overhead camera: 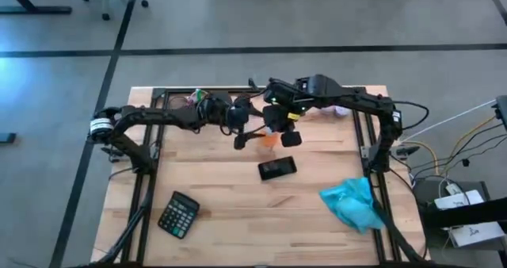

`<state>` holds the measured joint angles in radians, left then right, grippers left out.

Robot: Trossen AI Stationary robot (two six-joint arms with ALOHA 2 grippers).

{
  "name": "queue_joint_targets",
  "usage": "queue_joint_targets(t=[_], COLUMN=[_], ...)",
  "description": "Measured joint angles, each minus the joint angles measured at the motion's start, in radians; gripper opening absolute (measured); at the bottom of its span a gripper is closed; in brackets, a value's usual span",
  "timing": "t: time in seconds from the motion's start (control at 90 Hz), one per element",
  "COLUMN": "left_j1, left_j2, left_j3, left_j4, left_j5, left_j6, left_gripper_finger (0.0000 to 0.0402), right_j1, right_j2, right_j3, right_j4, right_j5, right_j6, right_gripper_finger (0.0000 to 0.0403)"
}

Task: Apply microfiber cloth
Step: Spray the cellphone with the orange spray bottle

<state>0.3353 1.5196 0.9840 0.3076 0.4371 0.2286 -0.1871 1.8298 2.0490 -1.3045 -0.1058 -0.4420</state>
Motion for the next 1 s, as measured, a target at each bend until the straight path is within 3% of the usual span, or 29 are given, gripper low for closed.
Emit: queue_joint_targets(t=[0.122, 0.322, 0.544, 0.667, 0.856, 1.0], left_j1=[0.024, 0.021, 0.022, 0.019, 0.018, 0.017], left_j2=[0.011, 0.053, 0.064, 0.064, 0.061, 0.056], left_j3=[-0.003, -0.004, -0.004, -0.004, -0.003, -0.005], left_j4=[0.069, 0.076, 0.083, 0.075, 0.058, 0.013], left_j5=[0.082, 0.078, -0.003, -0.011, -0.057, -0.059], left_j6=[-0.044, -0.037, -0.014, -0.022, -0.039, -0.085], left_gripper_finger=[0.0312, 0.0311, 0.0303, 0.0253, 0.0119, 0.0116], right_j1=[0.000, 0.000, -0.001, 0.000, -0.004, 0.002], right_j2=[0.018, 0.018, 0.019, 0.022, 0.024, 0.021], right_j3=[-0.003, -0.003, -0.003, -0.003, -0.003, -0.001], right_j4=[0.056, 0.120, 0.116, 0.121, 0.131, 0.142], right_j5=[0.004, 0.088, 0.090, 0.087, 0.107, 0.093], right_j6=[0.011, 0.009, 0.031, 0.049, 0.049, 0.017], right_gripper_finger=[0.0068, 0.0072, 0.0078, 0.0075, 0.0093, 0.0113])
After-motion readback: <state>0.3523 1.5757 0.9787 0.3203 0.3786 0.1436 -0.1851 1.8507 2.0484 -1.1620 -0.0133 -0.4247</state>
